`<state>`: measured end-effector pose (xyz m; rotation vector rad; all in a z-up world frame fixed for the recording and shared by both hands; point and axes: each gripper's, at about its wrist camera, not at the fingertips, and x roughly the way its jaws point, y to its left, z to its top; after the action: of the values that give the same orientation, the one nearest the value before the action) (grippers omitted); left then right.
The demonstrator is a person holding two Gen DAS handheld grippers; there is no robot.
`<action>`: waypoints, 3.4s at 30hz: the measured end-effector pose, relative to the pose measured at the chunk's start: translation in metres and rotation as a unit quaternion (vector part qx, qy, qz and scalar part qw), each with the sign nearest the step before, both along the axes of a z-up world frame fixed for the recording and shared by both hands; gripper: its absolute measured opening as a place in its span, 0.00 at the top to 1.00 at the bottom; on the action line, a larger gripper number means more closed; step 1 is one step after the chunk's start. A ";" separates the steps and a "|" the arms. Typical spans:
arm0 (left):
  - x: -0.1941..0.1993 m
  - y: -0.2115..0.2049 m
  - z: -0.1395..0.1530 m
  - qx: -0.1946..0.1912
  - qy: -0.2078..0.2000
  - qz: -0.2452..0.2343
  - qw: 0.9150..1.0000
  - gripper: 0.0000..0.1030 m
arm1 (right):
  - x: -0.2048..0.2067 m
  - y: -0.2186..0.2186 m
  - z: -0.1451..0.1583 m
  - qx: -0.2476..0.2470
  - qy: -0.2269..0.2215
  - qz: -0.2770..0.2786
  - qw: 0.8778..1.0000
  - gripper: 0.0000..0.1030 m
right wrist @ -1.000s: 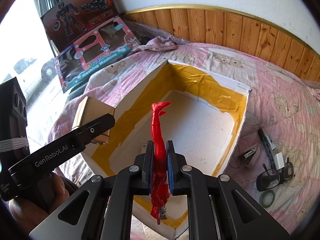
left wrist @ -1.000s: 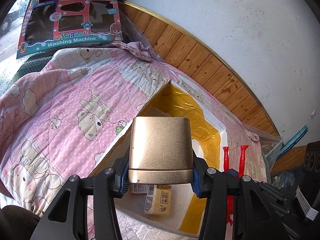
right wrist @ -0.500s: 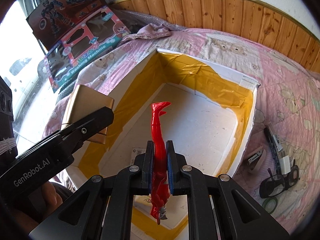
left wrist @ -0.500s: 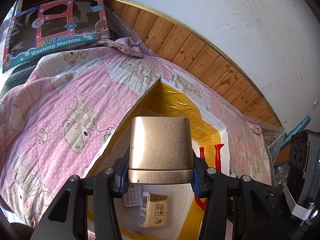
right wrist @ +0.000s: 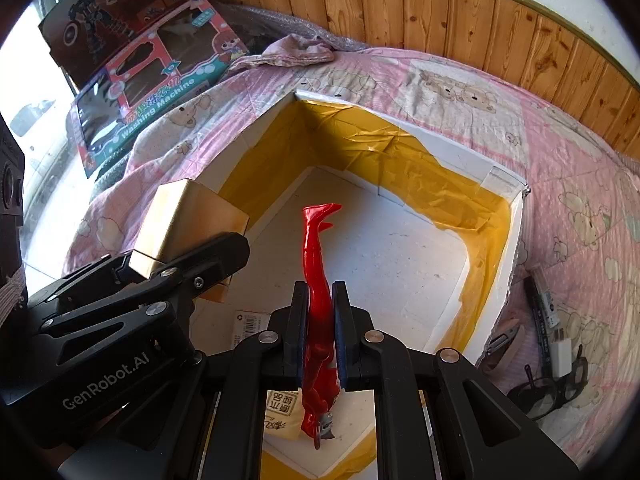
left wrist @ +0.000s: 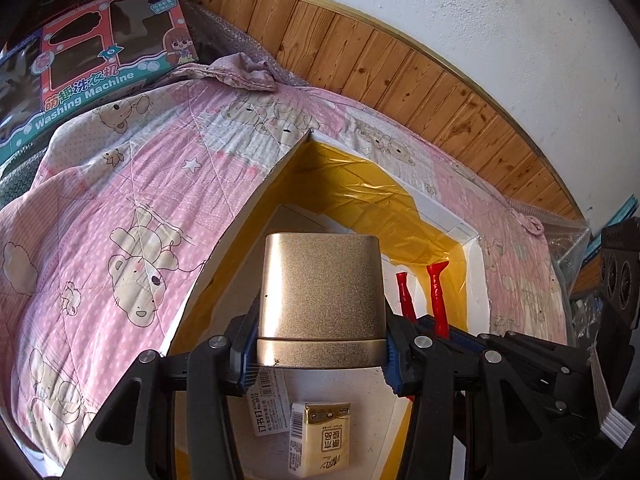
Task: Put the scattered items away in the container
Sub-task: 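Carry the red figure and bronze tin over the cardboard box with both tools, then open both tools to drop the figure and tin into the cardboard box, then move the right tool to the black glasses while the left tool approaches the stapler, then close the right tool on the black glasses while the left tool grasps the pink stapler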
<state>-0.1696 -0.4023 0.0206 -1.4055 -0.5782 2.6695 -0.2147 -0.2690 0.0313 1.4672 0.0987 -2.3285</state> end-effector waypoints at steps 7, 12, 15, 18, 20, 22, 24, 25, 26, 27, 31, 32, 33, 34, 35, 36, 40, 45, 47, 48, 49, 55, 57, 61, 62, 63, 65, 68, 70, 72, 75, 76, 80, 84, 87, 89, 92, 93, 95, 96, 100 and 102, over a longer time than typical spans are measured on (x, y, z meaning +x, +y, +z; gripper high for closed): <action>-0.016 0.001 -0.007 -0.021 -0.022 -0.012 0.999 0.52 | -0.015 -0.001 -0.007 0.018 -0.012 0.000 1.000 0.88; -0.027 0.002 -0.016 -0.017 -0.046 -0.011 0.999 0.52 | -0.021 -0.004 -0.015 0.037 -0.021 0.017 0.999 0.88; -0.033 0.003 -0.022 -0.012 -0.063 -0.010 0.998 0.52 | -0.024 -0.005 -0.020 0.060 -0.013 0.027 0.998 0.88; -0.041 0.005 -0.026 -0.019 -0.083 -0.006 0.996 0.52 | -0.028 -0.005 -0.023 0.062 -0.019 0.041 0.997 0.84; -0.048 0.007 -0.031 -0.023 -0.103 -0.012 0.994 0.51 | -0.026 -0.004 -0.021 0.056 -0.025 0.042 0.997 0.69; -0.049 0.009 -0.031 -0.029 -0.112 -0.017 0.993 0.50 | -0.017 0.000 -0.009 0.047 -0.008 0.038 0.998 0.64; -0.043 0.009 -0.022 -0.030 -0.105 -0.014 0.994 0.37 | -0.003 0.006 0.005 0.033 0.014 0.031 0.999 0.63; -0.038 0.008 -0.016 -0.036 -0.098 -0.006 0.995 0.36 | 0.007 0.011 0.017 0.012 0.035 0.026 0.999 0.63; -0.031 0.008 -0.008 -0.042 -0.086 0.001 0.995 0.36 | 0.019 0.017 0.031 -0.018 0.059 0.025 0.998 0.63; -0.021 0.007 0.002 -0.045 -0.070 0.006 0.997 0.36 | 0.033 0.023 0.043 -0.047 0.082 0.028 0.995 0.63; 0.038 0.014 0.048 -0.052 0.034 0.028 0.998 0.36 | 0.097 0.056 0.068 -0.147 0.152 0.036 0.977 0.63; 0.054 0.023 0.055 -0.067 0.058 0.020 0.996 0.36 | 0.113 0.065 0.067 -0.158 0.163 0.028 0.973 0.63; 0.072 0.035 0.059 -0.086 0.077 0.009 0.993 0.36 | 0.128 0.076 0.063 -0.169 0.168 0.022 0.971 0.63; 0.089 0.048 0.061 -0.103 0.093 -0.002 0.990 0.36 | 0.142 0.085 0.057 -0.174 0.166 0.014 0.971 0.63; 0.104 0.061 0.061 -0.116 0.104 -0.016 0.988 0.36 | 0.154 0.095 0.050 -0.177 0.162 0.000 0.971 0.63; 0.117 0.075 0.060 -0.125 0.110 -0.029 0.986 0.36 | 0.166 0.106 0.042 -0.182 0.154 -0.013 0.971 0.63; 0.153 0.122 0.047 -0.110 0.105 -0.072 0.986 0.36 | 0.202 0.157 0.013 -0.178 0.121 -0.061 0.975 0.63; 0.160 0.178 0.038 -0.098 0.088 -0.132 0.982 0.36 | 0.207 0.233 -0.013 -0.211 0.069 -0.158 0.962 0.62; 0.157 0.198 0.034 -0.101 0.083 -0.152 0.980 0.36 | 0.204 0.264 -0.022 -0.248 0.049 -0.204 0.946 0.62; 0.156 0.208 0.031 -0.101 0.080 -0.161 0.979 0.36 | 0.201 0.277 -0.028 -0.267 0.035 -0.220 0.937 0.62; 0.156 0.217 0.027 -0.102 0.076 -0.167 0.978 0.35 | 0.198 0.289 -0.035 -0.284 0.020 -0.241 0.928 0.62; 0.145 0.246 -0.002 -0.087 0.036 -0.173 0.980 0.35 | 0.165 0.326 -0.069 -0.332 -0.051 -0.304 0.891 0.61; 0.144 0.252 -0.008 -0.088 0.031 -0.174 0.980 0.35 | 0.151 0.331 -0.078 -0.342 -0.057 -0.317 0.883 0.61; 0.131 0.259 -0.016 -0.101 0.027 -0.171 0.980 0.35 | 0.123 0.334 -0.096 -0.347 -0.070 -0.332 0.874 0.59; 0.125 0.259 -0.018 -0.106 0.027 -0.167 0.980 0.35 | 0.117 0.334 -0.101 -0.340 -0.072 -0.340 0.874 0.59; 0.117 0.259 -0.020 -0.109 0.025 -0.163 0.980 0.35 | 0.113 0.336 -0.105 -0.337 -0.074 -0.349 0.871 0.57; 0.100 0.259 -0.022 -0.111 0.023 -0.159 0.981 0.35 | 0.104 0.339 -0.115 -0.340 -0.080 -0.360 0.865 0.56; 0.077 0.263 -0.023 -0.115 0.026 -0.161 0.980 0.35 | 0.091 0.343 -0.126 -0.351 -0.086 -0.367 0.857 0.55; 0.061 0.269 -0.024 -0.121 0.027 -0.172 0.977 0.35 | 0.083 0.344 -0.132 -0.349 -0.088 -0.372 0.856 0.55; 0.044 0.274 -0.029 -0.136 0.028 -0.175 0.975 0.35 | 0.075 0.343 -0.139 -0.349 -0.090 -0.374 0.855 0.55; 0.020 0.274 -0.039 -0.149 0.023 -0.153 0.977 0.35 | 0.065 0.338 -0.139 -0.343 -0.075 -0.361 0.864 0.55; 0.013 0.274 -0.044 -0.146 0.017 -0.151 0.978 0.35 | 0.062 0.336 -0.138 -0.339 -0.073 -0.357 0.867 0.55; -0.009 0.279 -0.065 -0.169 -0.001 -0.148 0.974 0.35 | 0.056 0.337 -0.140 -0.337 -0.068 -0.349 0.872 0.64; -0.027 0.278 -0.085 -0.185 -0.021 -0.136 0.973 0.35 | 0.054 0.345 -0.139 -0.345 -0.074 -0.359 0.864 0.74; -0.035 0.276 -0.103 -0.168 -0.051 -0.139 0.975 0.36 | 0.057 0.353 -0.130 -0.336 -0.073 -0.371 0.862 0.76; -0.039 0.274 -0.114 -0.152 -0.071 -0.138 0.976 0.46 | 0.060 0.359 -0.123 -0.336 -0.070 -0.376 0.861 0.80; -0.037 0.266 -0.114 -0.100 -0.084 -0.125 0.984 0.50 | 0.064 0.363 -0.112 -0.331 -0.070 -0.381 0.860 0.81; -0.034 0.263 -0.111 -0.060 -0.093 -0.123 0.986 0.51 | 0.065 0.365 -0.108 -0.326 -0.067 -0.381 0.862 0.81; -0.026 0.253 -0.108 0.056 -0.118 -0.112 0.985 0.51 | 0.067 0.368 -0.101 -0.313 -0.061 -0.382 0.867 0.81; -0.023 0.248 -0.110 0.113 -0.133 -0.102 0.979 0.51 | 0.068 0.369 -0.099 -0.305 -0.059 -0.380 0.871 0.81; -0.008 0.243 -0.118 0.121 -0.158 -0.068 0.978 0.43 | 0.068 0.367 -0.096 -0.274 -0.057 -0.371 0.885 0.80; -0.001 0.253 -0.110 0.065 -0.136 -0.081 0.985 0.38 | 0.068 0.367 -0.097 -0.271 -0.059 -0.370 0.887 0.80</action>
<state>-0.1710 -0.1493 -0.0891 -1.7092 -0.6161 2.2894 -0.1465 0.0984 -0.0662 1.4804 -1.2458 -2.4561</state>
